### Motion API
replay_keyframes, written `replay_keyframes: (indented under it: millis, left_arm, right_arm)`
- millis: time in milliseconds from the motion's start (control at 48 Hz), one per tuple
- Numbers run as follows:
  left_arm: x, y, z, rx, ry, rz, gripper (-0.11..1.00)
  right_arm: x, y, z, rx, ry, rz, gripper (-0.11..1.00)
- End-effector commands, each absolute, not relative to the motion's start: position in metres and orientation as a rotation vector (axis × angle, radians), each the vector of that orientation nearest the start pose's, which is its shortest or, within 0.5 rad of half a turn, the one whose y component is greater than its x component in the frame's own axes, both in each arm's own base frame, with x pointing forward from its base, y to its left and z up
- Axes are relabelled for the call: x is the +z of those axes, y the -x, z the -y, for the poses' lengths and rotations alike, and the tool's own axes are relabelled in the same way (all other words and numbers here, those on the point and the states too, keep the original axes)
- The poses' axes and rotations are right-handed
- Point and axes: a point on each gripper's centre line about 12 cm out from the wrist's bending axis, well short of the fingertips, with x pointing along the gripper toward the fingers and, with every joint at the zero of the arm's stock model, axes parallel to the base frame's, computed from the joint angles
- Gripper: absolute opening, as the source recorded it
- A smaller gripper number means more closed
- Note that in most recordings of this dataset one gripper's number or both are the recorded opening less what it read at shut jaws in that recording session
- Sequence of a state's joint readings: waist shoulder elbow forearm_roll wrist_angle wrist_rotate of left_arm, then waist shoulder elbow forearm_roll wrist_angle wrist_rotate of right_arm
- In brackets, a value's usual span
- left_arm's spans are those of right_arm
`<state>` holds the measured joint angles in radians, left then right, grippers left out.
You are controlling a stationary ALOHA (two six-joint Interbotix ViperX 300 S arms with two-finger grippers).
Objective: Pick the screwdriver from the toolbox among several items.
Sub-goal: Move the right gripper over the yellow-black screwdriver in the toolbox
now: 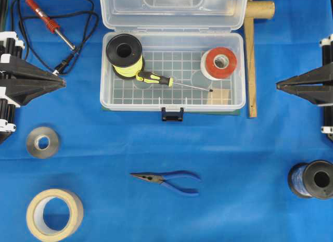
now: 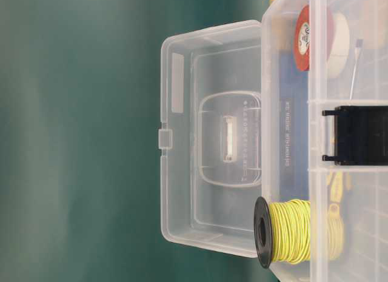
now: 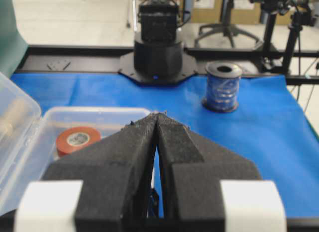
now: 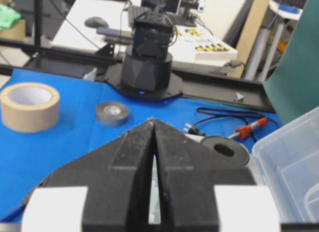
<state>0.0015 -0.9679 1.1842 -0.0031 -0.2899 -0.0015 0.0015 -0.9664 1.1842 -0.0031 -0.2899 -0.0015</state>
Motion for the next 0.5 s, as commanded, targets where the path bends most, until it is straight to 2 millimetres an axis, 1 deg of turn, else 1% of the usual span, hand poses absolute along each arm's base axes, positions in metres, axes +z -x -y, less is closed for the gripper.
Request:
replay_keyframes:
  millis: [0, 83, 167, 229, 375, 479]
  left_arm:
    - [0.296, -0.199, 0.001, -0.004, 0.03, 0.092, 0.0]
    - [0.295, -0.199, 0.001, -0.004, 0.03, 0.089, 0.0]
    - [0.295, -0.2, 0.001, -0.004, 0.03, 0.089, 0.0]
    - [0.294, -0.2, 0.001, -0.004, 0.03, 0.084, 0.0]
    - [0.292, -0.201, 0.001, -0.003, 0.032, 0.073, 0.0]
    - [0.29, -0.202, 0.001, -0.003, 0.032, 0.064, 0.0]
  right_arm:
    - [0.304, -0.202, 0.001, -0.005, -0.013, 0.103, 0.15]
    - [0.31, -0.213, 0.002, -0.013, -0.042, 0.069, 0.15]
    - [0.316, -0.23, 0.006, -0.029, -0.053, 0.008, 0.15]
    - [0.32, -0.247, 0.013, -0.058, -0.067, -0.063, 0.15]
    - [0.323, -0.285, 0.033, -0.125, -0.109, -0.247, 0.15]
    - [0.318, -0.316, 0.046, -0.158, -0.131, -0.387, 0.15]
